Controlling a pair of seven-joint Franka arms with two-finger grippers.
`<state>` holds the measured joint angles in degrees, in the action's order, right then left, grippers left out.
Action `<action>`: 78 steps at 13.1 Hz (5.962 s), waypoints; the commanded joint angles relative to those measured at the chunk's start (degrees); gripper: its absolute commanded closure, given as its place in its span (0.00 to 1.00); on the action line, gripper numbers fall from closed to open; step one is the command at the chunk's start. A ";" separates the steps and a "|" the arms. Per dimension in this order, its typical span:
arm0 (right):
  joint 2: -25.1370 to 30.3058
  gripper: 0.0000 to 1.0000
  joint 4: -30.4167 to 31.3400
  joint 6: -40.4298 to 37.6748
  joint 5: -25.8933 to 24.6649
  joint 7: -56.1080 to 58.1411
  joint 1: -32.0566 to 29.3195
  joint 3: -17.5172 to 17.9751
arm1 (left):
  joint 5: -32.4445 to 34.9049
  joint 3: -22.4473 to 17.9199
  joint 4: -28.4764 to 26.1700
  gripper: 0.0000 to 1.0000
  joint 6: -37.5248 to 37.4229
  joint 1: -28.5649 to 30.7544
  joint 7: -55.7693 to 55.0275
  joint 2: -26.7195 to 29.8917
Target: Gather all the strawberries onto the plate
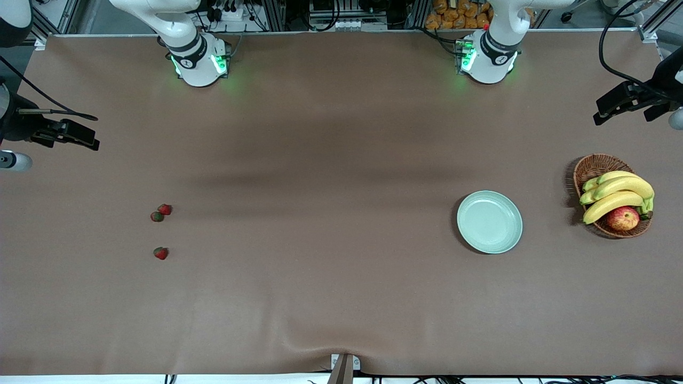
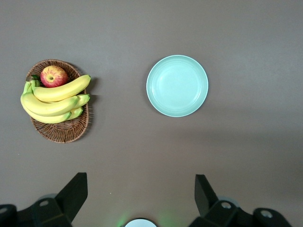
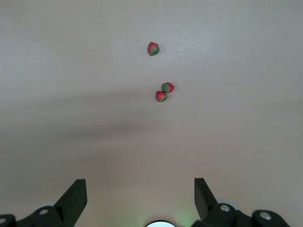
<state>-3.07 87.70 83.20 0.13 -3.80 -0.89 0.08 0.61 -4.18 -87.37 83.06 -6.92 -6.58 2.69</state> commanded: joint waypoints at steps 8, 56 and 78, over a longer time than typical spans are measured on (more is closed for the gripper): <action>-0.71 0.00 0.80 2.48 0.67 -0.60 0.19 -0.43 | -0.53 0.05 1.33 0.00 -0.44 0.24 0.87 -0.58; -37.62 1.00 3.62 60.13 31.58 -19.22 31.27 0.36 | -0.61 6.29 -0.08 0.00 3.42 -0.64 -1.42 -4.45; -31.39 0.00 -0.34 34.77 15.37 -22.66 14.80 -0.78 | 0.17 8.48 1.65 0.00 30.31 -22.78 -46.02 -32.97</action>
<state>-37.18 83.97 120.26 20.75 -27.27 18.09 -1.88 0.51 4.99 -93.63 113.84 -27.30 -45.96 -23.00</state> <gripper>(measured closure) 0.000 0.000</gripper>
